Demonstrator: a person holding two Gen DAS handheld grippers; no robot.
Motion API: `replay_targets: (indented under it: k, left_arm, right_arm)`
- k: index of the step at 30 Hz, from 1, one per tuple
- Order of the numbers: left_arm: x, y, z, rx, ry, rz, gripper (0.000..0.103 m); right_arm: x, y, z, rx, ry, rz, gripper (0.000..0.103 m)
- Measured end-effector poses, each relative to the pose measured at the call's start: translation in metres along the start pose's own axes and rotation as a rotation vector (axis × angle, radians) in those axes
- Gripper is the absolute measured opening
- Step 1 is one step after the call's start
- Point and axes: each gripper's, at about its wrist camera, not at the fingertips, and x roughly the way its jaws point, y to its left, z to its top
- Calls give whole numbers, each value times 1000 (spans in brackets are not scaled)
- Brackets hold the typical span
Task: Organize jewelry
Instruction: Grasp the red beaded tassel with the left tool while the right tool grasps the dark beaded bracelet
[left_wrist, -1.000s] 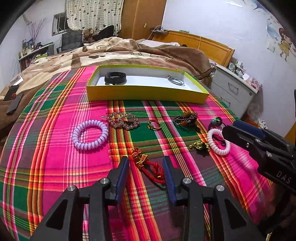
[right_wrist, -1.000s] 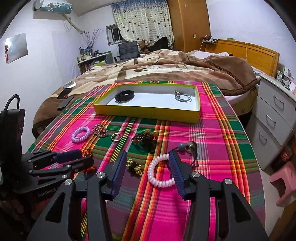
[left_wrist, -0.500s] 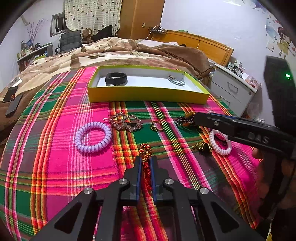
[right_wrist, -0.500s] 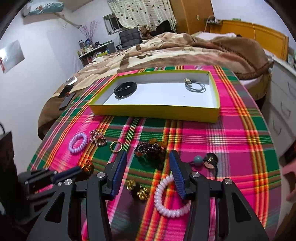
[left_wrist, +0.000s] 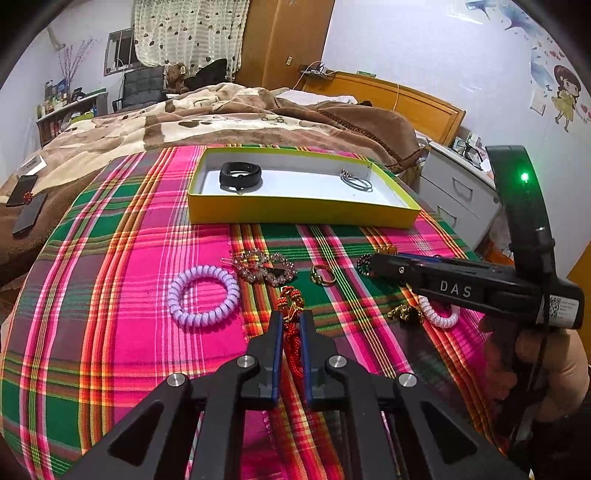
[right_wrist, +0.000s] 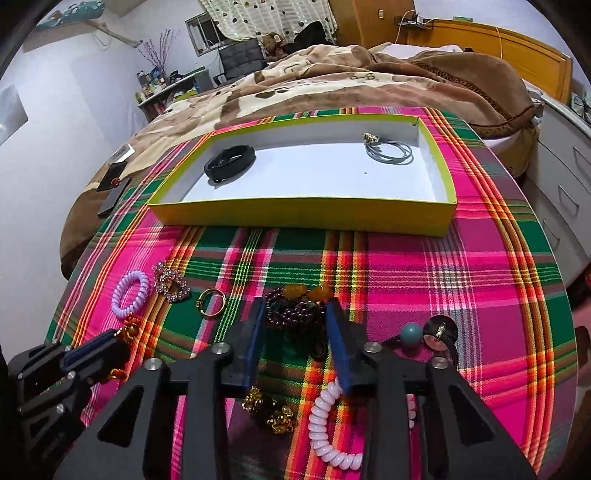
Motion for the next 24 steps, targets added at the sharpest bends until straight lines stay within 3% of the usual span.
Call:
replay_targets:
  k: [11, 24]
  left_arm:
    - [-6, 2, 5, 7, -19, -5, 8]
    - [-17, -3, 9, 21, -35, -1, 8]
  right_arm:
    - [-15, 1, -2, -5, -43, 18, 18]
    - [-32, 5, -4, -37, -71, 30, 16]
